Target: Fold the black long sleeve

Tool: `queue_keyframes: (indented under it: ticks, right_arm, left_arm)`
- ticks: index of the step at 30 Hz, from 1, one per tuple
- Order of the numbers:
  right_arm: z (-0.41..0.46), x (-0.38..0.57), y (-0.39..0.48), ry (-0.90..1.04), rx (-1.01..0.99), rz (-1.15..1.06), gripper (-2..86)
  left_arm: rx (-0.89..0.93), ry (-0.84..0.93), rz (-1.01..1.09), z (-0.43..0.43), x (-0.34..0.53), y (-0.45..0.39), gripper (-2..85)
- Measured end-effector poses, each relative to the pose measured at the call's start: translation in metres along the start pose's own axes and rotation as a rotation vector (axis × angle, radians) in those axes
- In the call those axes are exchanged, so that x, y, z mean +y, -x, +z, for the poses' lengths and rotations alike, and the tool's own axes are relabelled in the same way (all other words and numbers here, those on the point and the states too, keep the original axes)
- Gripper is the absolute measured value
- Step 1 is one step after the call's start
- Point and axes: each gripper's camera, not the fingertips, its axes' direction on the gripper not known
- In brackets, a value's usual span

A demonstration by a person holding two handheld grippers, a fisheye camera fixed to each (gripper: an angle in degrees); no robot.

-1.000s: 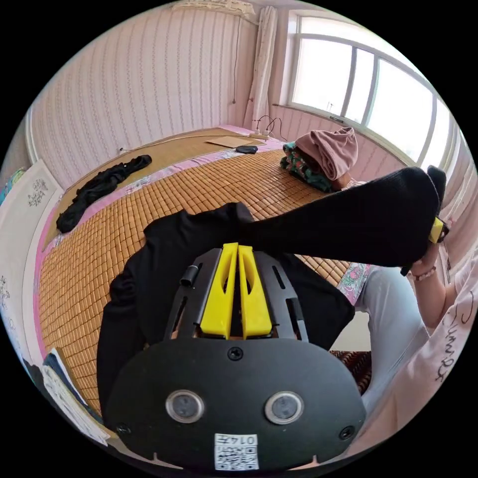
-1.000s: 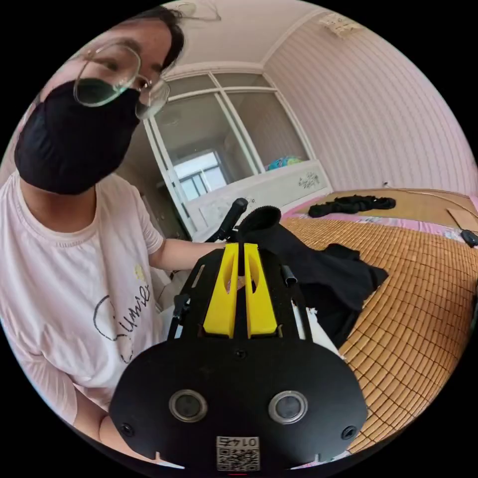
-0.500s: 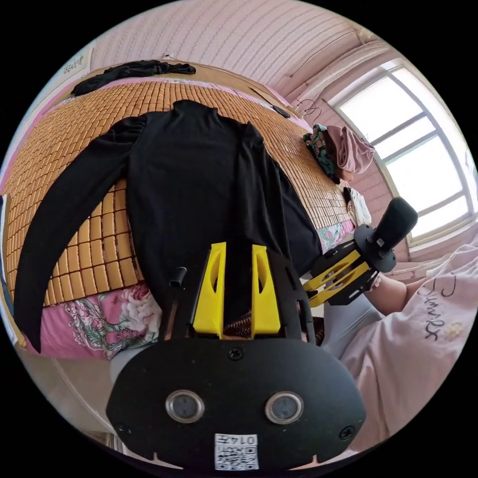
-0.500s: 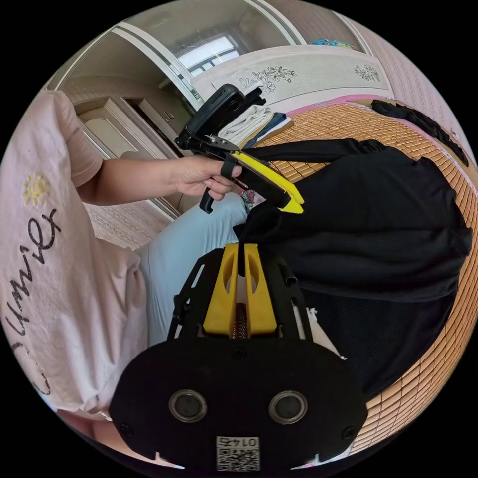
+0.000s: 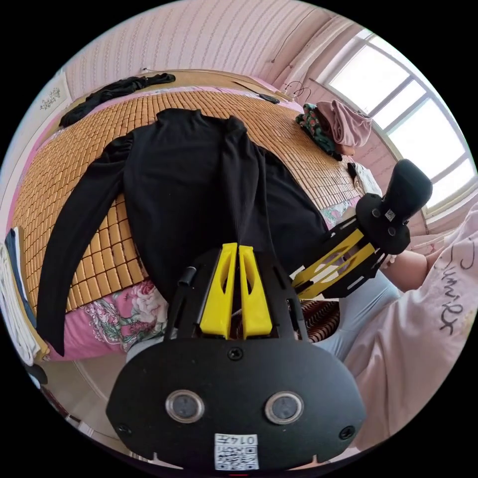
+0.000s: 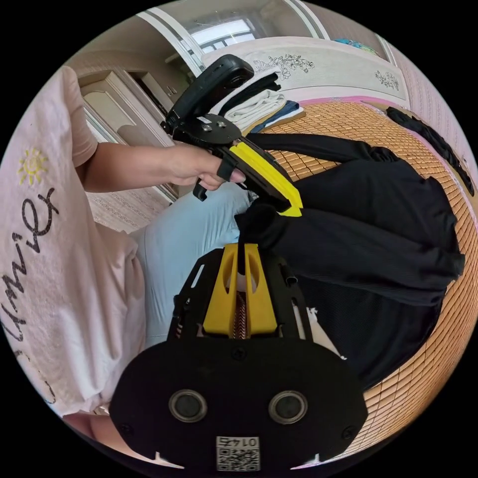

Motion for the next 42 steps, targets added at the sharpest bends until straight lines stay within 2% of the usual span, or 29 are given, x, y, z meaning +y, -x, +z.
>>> queue_keyframes:
  ticks: [2, 5, 7, 10, 15, 20, 22, 24, 27, 29, 36, 40, 42]
  right_arm:
    - [0.009, -0.006, -0.005, 0.025, -0.001, 0.006, 2.5]
    - [0.018, -0.01, -0.015, 0.092, 0.025, 0.059, 4.6]
    - [0.009, -0.002, -0.023, 0.124, 0.048, 0.097, 5.6]
    - [-0.021, 0.016, -0.045, 0.086, 0.153, 0.19, 6.0]
    - [-0.082, 0.038, -0.11, -0.077, 0.378, 0.488, 6.1]
    - [-0.105, 0.037, -0.159, -0.202, 0.46, 0.686, 7.3]
    - [-0.1, 0.036, -0.18, -0.199, 0.486, 0.755, 8.7]
    - [-0.092, 0.04, -0.197, -0.177, 0.481, 0.805, 8.9]
    - [-0.089, 0.051, -0.209, -0.18, 0.476, 0.827, 4.8]
    - [-0.096, 0.06, -0.211, -0.196, 0.447, 0.818, 2.3]
    - [-0.132, 0.108, -0.208, -0.404, 0.411, 0.882, 0.0]
    - [-0.133, 0.121, -0.219, -0.398, 0.425, 0.93, -0.1]
    - [-0.127, 0.121, -0.226, -0.362, 0.422, 0.936, -0.1]
  left_arm:
    - [-0.023, 0.062, -0.02, 0.007, 0.008, 0.009, 0.2]
    - [0.036, 0.151, -0.107, 0.019, 0.012, 0.028, 4.4]
    - [0.046, 0.14, -0.119, 0.013, 0.009, 0.036, 5.6]
    - [-0.053, 0.073, -0.06, -0.008, -0.015, 0.049, 5.3]
    - [-0.042, -0.049, 0.165, -0.017, -0.14, 0.051, 3.9]
    - [-0.089, -0.177, 0.277, 0.015, -0.266, 0.022, 4.6]
    - [-0.093, -0.153, 0.247, 0.04, -0.304, 0.019, 5.9]
    - [-0.063, -0.043, 0.173, 0.082, -0.343, 0.026, 6.8]
    - [0.001, 0.153, 0.05, 0.133, -0.362, 0.048, 4.3]
    - [0.105, 0.207, 0.031, 0.144, -0.362, 0.059, 0.8]
    - [0.183, -0.123, -0.029, 0.103, -0.347, 0.091, -0.9]
    - [0.193, -0.138, -0.065, 0.123, -0.351, 0.087, -0.6]
    - [0.103, -0.053, -0.082, 0.145, -0.355, 0.08, 0.4]
